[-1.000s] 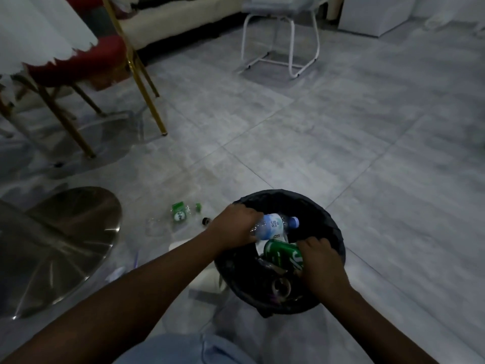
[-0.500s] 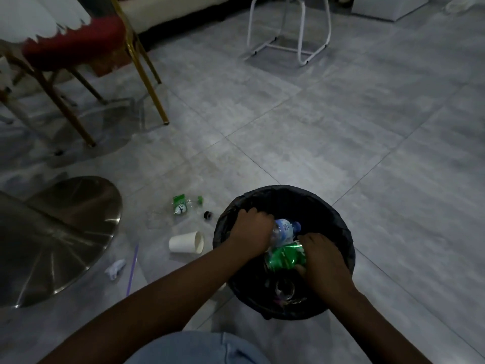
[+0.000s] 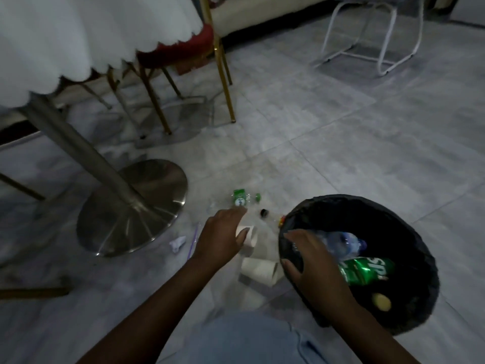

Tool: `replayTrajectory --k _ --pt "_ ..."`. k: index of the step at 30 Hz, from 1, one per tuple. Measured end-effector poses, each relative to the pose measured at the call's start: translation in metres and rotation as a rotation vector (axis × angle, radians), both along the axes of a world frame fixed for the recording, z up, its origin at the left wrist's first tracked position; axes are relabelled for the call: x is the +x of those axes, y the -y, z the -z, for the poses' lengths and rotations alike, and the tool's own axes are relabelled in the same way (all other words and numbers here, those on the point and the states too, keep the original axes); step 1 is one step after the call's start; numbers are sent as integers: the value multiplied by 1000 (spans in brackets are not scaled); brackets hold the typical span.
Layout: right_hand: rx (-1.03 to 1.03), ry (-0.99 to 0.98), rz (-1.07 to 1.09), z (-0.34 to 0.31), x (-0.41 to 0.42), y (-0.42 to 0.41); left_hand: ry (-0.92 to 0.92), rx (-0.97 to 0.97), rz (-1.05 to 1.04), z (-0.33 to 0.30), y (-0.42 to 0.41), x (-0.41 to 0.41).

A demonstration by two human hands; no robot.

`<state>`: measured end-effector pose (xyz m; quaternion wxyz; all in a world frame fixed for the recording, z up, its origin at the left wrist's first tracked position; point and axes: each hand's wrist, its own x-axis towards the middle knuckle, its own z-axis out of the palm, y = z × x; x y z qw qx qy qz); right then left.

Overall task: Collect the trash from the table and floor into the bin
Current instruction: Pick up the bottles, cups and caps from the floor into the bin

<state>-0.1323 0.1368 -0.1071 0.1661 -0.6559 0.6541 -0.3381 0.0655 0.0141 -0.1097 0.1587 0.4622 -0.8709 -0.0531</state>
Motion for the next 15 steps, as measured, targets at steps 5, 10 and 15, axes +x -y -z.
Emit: replayTrajectory --k 5,10,15 --pt "12 0 -141 26 68 27 34 44 -199 30 5 88" --pt "129 -167 -222 91 123 56 52 157 -334 70 1 159" --pt "343 -395 -286 153 155 83 105 253 -401 112 5 198"
